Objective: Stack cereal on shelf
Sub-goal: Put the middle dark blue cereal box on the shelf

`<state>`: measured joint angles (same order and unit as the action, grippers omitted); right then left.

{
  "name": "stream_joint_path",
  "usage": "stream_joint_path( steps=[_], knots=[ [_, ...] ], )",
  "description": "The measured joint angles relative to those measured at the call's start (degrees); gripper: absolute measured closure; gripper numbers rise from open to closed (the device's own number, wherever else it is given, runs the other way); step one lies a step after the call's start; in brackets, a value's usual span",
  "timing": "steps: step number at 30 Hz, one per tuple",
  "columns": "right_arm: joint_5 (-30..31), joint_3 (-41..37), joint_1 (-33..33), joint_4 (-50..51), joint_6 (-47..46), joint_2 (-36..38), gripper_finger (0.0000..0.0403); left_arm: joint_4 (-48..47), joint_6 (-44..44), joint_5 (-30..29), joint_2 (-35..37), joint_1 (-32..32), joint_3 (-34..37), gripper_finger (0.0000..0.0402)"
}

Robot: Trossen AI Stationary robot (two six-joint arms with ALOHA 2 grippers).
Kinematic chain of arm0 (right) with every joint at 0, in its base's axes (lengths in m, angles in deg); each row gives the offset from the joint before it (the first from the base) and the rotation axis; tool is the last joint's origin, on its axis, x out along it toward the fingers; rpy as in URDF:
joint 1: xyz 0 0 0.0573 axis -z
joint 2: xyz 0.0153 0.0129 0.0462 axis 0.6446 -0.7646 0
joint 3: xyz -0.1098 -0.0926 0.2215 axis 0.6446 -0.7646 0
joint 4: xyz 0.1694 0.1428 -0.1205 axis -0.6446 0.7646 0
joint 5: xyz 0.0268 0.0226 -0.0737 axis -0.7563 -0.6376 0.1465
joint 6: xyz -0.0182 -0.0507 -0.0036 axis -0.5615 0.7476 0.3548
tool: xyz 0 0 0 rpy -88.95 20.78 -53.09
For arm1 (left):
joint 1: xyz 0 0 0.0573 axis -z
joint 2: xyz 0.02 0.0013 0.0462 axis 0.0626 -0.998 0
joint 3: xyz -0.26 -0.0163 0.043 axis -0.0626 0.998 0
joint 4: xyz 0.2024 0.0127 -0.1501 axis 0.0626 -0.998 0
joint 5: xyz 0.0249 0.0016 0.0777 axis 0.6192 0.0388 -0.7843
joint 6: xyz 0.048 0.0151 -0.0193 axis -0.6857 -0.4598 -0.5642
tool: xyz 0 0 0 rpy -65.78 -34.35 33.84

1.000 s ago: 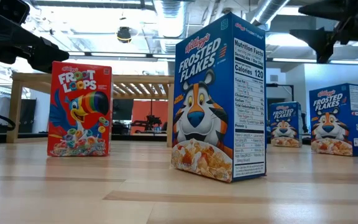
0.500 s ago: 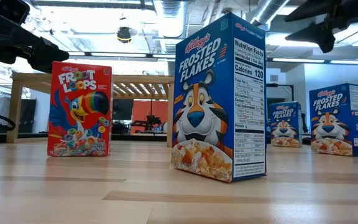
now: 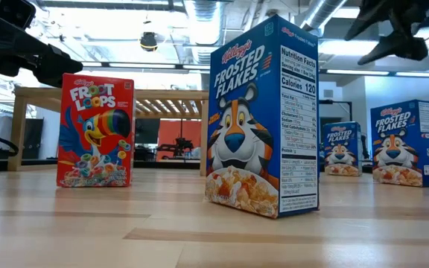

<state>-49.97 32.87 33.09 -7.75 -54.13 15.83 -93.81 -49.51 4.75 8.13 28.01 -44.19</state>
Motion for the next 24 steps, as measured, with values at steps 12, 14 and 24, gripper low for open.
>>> stream_joint_path(
  steps=[12,14,24],
  knots=[
    [-5.49,1.34,0.00,10.54,-7.85,-3.61,0.0116,-0.01,-0.01,0.00,0.01,0.02,0.00,0.0113],
    [-5.89,1.33,0.00,10.98,-7.90,-4.06,0.0116,-0.01,-0.01,0.00,0.00,0.01,-0.01,0.0113],
    [-7.31,1.33,-1.08,15.21,-11.65,-6.98,0.0076,-0.02,-0.01,0.00,0.00,0.02,-0.02,0.0113]
  ],
)
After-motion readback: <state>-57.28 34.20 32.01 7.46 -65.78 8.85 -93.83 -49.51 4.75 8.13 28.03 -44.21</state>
